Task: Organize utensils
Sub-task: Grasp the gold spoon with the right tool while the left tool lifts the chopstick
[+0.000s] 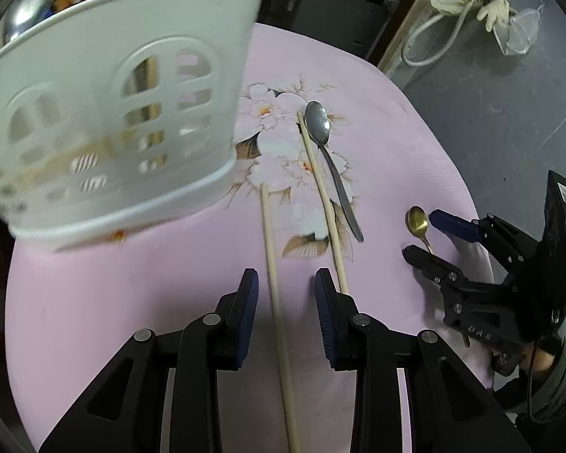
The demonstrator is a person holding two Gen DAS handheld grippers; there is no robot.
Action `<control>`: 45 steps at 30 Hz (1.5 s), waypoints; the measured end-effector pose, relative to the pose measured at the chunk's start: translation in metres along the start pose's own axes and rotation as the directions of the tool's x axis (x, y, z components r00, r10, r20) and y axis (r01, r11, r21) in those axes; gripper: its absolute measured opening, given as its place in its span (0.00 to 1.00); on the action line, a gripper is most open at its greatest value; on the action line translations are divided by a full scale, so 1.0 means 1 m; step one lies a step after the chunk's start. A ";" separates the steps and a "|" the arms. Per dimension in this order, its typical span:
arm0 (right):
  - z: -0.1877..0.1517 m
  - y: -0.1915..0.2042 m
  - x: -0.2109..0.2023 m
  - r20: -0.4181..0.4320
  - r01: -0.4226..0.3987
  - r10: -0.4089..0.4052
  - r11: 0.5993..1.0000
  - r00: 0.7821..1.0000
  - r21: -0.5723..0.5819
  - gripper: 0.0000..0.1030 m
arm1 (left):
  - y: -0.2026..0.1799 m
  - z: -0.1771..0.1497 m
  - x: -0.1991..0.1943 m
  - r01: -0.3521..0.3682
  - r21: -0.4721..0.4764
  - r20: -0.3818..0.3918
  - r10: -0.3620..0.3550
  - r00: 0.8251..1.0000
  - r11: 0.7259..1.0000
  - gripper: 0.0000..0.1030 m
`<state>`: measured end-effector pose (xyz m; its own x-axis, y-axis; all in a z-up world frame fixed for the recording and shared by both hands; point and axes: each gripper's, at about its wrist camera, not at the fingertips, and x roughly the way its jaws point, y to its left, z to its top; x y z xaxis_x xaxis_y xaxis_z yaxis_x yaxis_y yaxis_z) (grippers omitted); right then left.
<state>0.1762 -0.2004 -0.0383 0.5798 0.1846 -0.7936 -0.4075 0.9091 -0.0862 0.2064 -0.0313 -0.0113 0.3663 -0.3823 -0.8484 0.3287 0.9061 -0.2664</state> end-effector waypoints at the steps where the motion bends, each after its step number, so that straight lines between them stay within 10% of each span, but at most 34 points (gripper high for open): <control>1: 0.000 0.002 0.000 -0.001 0.010 -0.010 1.000 1.000 0.004 0.52 | 0.000 0.003 0.002 0.002 0.011 -0.009 -0.001 1.000 1.000 0.25; 13: -0.001 0.001 0.001 -0.009 0.022 -0.021 0.994 1.000 0.103 0.30 | 0.010 0.015 0.018 0.039 0.066 -0.095 -0.032 0.995 0.997 0.03; 25: -0.003 0.007 -0.025 0.129 0.010 -0.020 0.997 0.991 0.082 0.25 | 0.021 -0.015 -0.023 0.090 -0.007 0.163 -0.087 0.983 0.996 0.02; 33: -0.010 0.036 -0.065 0.348 0.122 -0.117 0.993 0.930 0.008 0.25 | -0.003 -0.035 -0.053 -0.027 0.016 0.447 0.017 0.894 1.000 0.02; 45: -0.013 0.050 -0.108 0.614 0.208 -0.178 0.978 0.769 0.023 0.24 | -0.005 -0.054 -0.083 -0.058 -0.006 0.627 0.049 0.777 0.998 0.02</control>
<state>0.0842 -0.1793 0.0352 0.9517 0.2091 -0.2246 -0.2613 0.9361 -0.2356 0.1277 0.0053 0.0357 0.8466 -0.3667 -0.3857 0.3019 0.9278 -0.2193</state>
